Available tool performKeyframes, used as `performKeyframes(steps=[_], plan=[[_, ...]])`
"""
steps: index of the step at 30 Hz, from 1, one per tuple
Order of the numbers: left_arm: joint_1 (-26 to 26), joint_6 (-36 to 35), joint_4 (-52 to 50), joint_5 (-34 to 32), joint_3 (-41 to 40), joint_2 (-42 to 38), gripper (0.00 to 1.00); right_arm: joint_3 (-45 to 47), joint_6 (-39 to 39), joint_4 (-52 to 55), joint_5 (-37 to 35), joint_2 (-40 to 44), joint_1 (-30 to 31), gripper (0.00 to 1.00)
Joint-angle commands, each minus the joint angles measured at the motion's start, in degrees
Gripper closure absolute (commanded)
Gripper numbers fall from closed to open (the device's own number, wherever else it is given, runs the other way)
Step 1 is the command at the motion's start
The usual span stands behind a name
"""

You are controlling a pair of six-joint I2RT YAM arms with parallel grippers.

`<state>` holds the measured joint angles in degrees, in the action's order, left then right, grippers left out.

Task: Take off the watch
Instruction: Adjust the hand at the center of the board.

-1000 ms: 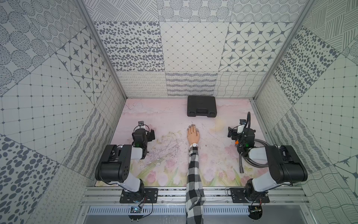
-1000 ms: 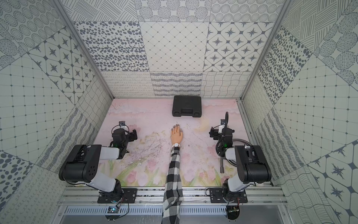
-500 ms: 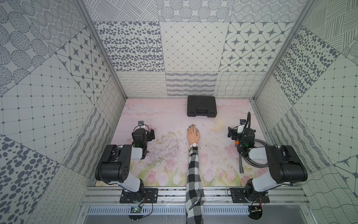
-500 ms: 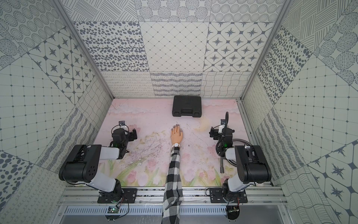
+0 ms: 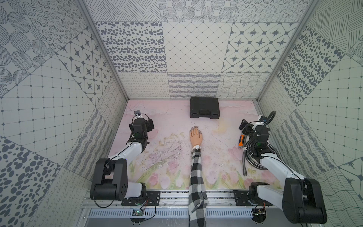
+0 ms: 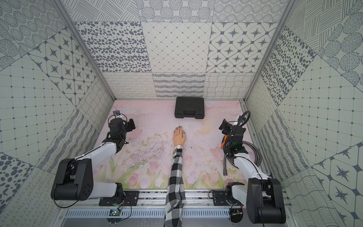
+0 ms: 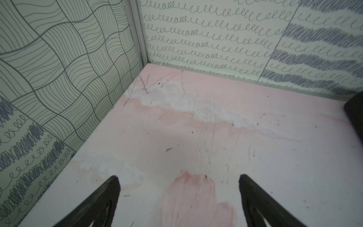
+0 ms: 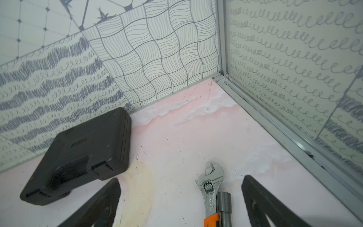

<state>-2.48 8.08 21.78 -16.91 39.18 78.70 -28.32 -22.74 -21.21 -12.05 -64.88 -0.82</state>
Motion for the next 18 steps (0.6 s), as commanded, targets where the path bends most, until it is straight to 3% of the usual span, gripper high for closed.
performKeyframes(steps=[1,6,10,18], plan=[[-0.7,13.3,-31.5,0.1,9.7,-1.7,0.05,-2.0,-11.6,13.0,3.5,2.9,-1.5,0.02],[-3.7,19.3,-41.2,5.4,14.3,-2.3,0.05,-4.9,-8.2,20.3,13.7,5.4,-0.6,0.02],[-8.4,24.0,-45.9,8.6,15.2,-3.1,0.05,-8.7,-7.5,27.2,19.2,2.7,4.0,0.03],[-21.7,34.6,-50.3,8.2,14.8,-2.1,0.05,-15.5,-11.4,31.0,28.6,-8.8,21.2,0.03]])
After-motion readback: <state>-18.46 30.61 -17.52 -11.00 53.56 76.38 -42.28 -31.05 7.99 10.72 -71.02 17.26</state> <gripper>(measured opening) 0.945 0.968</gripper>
